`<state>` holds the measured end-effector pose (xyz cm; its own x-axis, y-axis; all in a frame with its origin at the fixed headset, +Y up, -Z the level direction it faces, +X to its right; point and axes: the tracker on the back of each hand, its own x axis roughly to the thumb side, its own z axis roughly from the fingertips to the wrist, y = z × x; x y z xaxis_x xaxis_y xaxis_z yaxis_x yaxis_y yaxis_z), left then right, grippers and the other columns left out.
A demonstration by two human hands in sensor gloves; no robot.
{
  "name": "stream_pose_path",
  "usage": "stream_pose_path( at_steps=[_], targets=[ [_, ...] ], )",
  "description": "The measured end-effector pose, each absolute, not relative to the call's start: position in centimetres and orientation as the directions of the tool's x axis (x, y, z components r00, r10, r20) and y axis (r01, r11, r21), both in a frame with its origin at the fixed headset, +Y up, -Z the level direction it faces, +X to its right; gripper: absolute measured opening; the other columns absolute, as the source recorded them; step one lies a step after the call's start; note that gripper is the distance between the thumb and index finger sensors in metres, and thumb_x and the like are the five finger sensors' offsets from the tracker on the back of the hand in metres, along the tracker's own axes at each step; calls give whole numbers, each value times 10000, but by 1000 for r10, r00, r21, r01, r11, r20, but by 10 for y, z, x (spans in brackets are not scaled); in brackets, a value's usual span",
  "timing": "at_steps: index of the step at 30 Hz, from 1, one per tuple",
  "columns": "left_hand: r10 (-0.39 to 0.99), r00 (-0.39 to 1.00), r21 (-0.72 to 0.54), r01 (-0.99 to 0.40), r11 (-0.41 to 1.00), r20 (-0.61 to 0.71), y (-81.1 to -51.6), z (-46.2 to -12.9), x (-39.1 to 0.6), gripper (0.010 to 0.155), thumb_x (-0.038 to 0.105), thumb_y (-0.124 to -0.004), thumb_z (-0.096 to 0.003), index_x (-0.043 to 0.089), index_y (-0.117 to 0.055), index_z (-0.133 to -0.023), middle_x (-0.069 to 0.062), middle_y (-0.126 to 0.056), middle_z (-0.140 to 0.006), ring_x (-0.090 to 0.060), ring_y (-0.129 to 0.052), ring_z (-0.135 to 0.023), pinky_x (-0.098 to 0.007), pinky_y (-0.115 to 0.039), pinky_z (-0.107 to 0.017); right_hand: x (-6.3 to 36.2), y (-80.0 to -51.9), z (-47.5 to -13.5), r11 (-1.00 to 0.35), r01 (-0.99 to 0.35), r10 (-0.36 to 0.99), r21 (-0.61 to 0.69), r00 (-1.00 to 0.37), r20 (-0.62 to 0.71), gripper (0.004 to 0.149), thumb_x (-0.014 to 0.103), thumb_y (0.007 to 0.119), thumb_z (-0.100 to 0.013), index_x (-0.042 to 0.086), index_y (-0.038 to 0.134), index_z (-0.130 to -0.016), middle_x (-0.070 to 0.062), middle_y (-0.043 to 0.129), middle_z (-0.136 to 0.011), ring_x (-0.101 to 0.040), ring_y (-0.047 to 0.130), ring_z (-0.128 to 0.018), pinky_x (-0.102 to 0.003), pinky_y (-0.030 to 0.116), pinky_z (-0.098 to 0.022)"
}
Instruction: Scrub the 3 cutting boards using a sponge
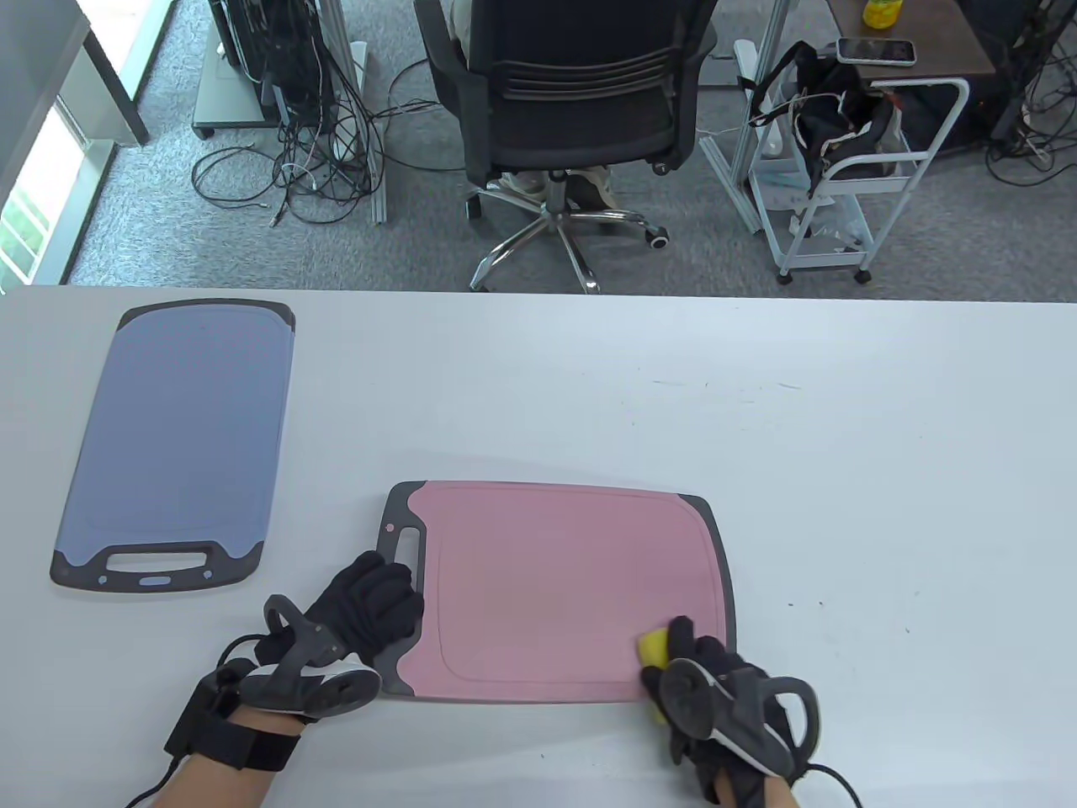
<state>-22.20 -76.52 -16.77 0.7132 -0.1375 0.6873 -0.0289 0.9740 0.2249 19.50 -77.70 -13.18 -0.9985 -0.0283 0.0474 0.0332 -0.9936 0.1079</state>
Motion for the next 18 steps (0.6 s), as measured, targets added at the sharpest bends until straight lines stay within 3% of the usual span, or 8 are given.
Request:
stream_pose_path(
  at_steps=[3,5,9,12,18],
  targets=[
    [-189,710,254,15,967,678,-765,-168,-220,412,367,-773,-627,300,-520,-945,85,-670,-972,-181,-705,-1054,-532,-561,-802,238,-781,-135,-989,-5,-3,150,-999,-54,728,578,685,-477,109,637,-1032,-86,842,-746,-181,924,-474,-409,819,-411],
    [-243,709,276,71,959,662,-765,-171,-219,418,373,-766,-629,301,-508,-951,93,-666,-977,-174,-707,-1059,-528,-575,-803,254,-782,-137,-992,-23,11,128,-996,-93,724,559,730,-472,104,649,-1030,-104,839,-745,-201,921,-481,-427,811,-417],
    [-320,715,294,167,941,621,-767,-184,-220,429,389,-748,-632,327,-477,-958,119,-649,-993,-144,-700,-1082,-530,-588,-810,269,-779,-142,-992,-25,12,123,-994,-109,724,575,717,-477,123,643,-1038,-88,835,-764,-193,920,-504,-421,811,-435],
    [-358,723,339,180,923,591,-764,-207,-225,433,387,-768,-598,335,-507,-939,131,-685,-973,-129,-740,-1064,-526,-620,-794,279,-776,-145,-984,-159,147,77,-979,-139,720,562,728,-483,109,651,-1038,-102,840,-760,-203,920,-501,-430,808,-433],
    [-459,711,329,326,886,532,-752,-275,-221,457,403,-763,-597,338,-475,-946,143,-667,-981,-114,-726,-1072,-521,-625,-795,284,-774,-145,-975,-217,209,57,-970,-124,718,562,727,-488,113,651,-1043,-102,837,-769,-204,918,-510,-431,807,-440]
  ],
)
